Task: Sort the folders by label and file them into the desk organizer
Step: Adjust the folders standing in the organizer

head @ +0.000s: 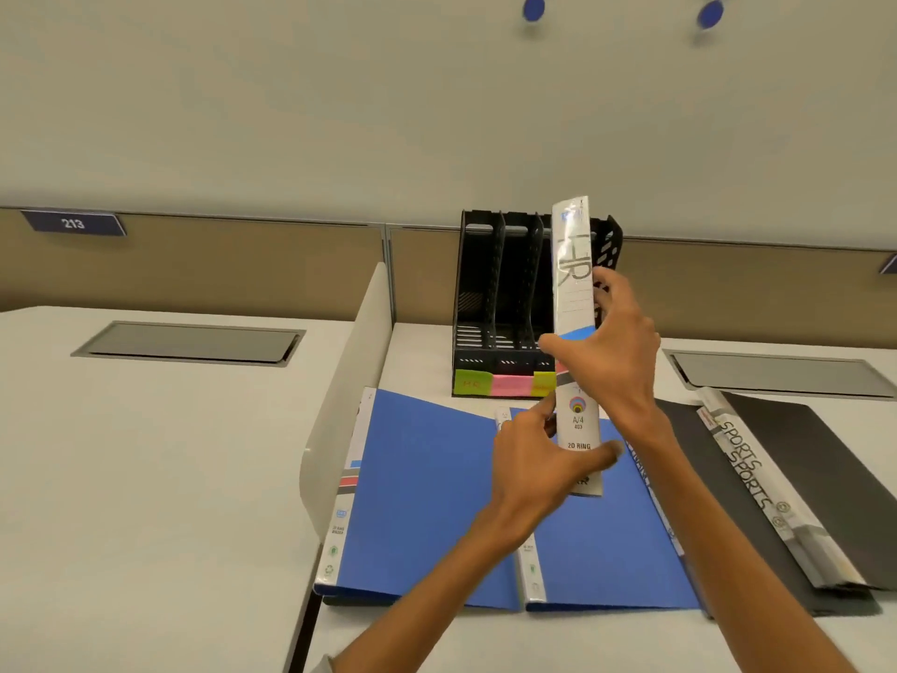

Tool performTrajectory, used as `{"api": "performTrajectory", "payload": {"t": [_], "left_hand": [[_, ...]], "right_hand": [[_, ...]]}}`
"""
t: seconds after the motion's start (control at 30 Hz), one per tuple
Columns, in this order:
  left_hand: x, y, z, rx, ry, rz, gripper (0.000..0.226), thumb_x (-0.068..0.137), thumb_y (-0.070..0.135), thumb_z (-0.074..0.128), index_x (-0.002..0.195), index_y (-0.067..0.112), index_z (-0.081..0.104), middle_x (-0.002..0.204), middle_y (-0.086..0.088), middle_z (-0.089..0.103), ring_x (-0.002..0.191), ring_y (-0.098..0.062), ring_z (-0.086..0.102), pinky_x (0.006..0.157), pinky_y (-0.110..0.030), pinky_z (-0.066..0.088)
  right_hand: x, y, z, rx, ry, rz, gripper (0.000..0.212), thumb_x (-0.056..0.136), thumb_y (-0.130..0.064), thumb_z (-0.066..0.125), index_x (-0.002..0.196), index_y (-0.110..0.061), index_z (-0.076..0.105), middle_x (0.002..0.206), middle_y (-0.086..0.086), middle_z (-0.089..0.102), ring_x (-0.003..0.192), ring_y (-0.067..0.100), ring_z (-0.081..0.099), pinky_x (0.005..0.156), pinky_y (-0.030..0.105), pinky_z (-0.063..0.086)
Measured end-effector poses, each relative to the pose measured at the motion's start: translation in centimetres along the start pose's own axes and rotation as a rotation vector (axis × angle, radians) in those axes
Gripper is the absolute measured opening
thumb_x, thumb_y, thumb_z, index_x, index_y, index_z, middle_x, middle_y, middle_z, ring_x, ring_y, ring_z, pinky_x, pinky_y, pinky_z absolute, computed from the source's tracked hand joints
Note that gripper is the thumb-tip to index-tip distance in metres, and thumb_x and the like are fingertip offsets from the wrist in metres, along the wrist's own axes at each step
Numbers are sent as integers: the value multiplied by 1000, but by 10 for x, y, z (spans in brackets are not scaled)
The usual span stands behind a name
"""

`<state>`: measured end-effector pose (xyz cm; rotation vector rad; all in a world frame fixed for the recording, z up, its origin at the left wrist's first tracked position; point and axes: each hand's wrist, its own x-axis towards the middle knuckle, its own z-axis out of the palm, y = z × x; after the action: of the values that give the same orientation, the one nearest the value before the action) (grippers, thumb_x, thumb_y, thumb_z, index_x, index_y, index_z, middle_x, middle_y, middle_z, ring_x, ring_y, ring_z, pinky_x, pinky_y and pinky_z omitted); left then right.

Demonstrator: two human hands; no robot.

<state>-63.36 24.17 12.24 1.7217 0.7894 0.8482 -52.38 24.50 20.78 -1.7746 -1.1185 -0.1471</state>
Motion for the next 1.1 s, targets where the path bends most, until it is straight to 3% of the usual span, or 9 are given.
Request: {"api": "performTrajectory", "payload": {"t": [0.13,0.23,0.4,0.53,0.67,0.8,0.87,1.0,1.1], "left_hand": [[7,-2,-18,154,142,109,66,64,56,74,126,42,55,75,31,62,69,8,64,61,-13,56],[18,-10,-29,227,233,152,82,70,47,73,145,37,42,96,18,68,73,-1,65,68,-18,59],[48,-21,-45,221,339,240,78,76,39,74,146,35,40,110,9,70,86,-7,66,71,-15,57],[83,-30,-49,210,366,265,83,78,38,75,149,36,32,114,6,69,89,-5,64,74,-8,50],[122,-43,-47,198,343,259,87,78,40,77,150,34,28,117,2,69,90,2,58,73,1,42],[157,-66,-54,154,260,220,91,77,47,76,152,37,25,121,6,66,97,4,59,79,-8,51],[175,-76,-57,177,201,205,92,79,48,75,153,35,22,123,6,65,101,3,58,80,-5,48],[207,-96,-56,230,127,132,91,85,44,70,155,31,15,131,3,61,115,-13,61,90,-20,52],[227,-113,-59,303,61,88,83,90,45,63,155,30,13,132,1,62,114,-14,63,90,-22,52]], "right_hand": [[20,-18,9,77,1,-25,96,59,-26,87,138,-18,33,124,-3,60,102,11,62,67,2,39],[37,-31,14,103,-25,-68,108,53,-27,85,140,-23,20,125,-3,53,98,14,59,63,9,41],[77,-52,22,139,8,-134,116,57,-23,79,144,-30,3,120,7,56,77,15,65,59,22,56],[113,-56,39,136,24,-174,108,67,-23,79,146,-24,5,111,9,59,68,12,64,53,15,52],[138,-52,64,127,-20,-230,110,68,-23,81,147,-28,4,117,6,56,75,11,62,57,11,49],[156,-39,88,110,-16,-233,113,67,-18,82,148,-31,4,131,10,51,76,10,60,58,10,47],[163,-30,100,120,-17,-219,116,67,-15,82,149,-34,3,134,10,48,83,14,61,61,16,53],[174,-11,122,169,-28,-209,123,65,-8,83,151,-36,-1,138,8,43,103,16,57,74,30,57],[177,3,137,177,-49,-195,126,65,-4,83,150,-40,-3,140,7,41,114,20,53,79,37,57]]}}
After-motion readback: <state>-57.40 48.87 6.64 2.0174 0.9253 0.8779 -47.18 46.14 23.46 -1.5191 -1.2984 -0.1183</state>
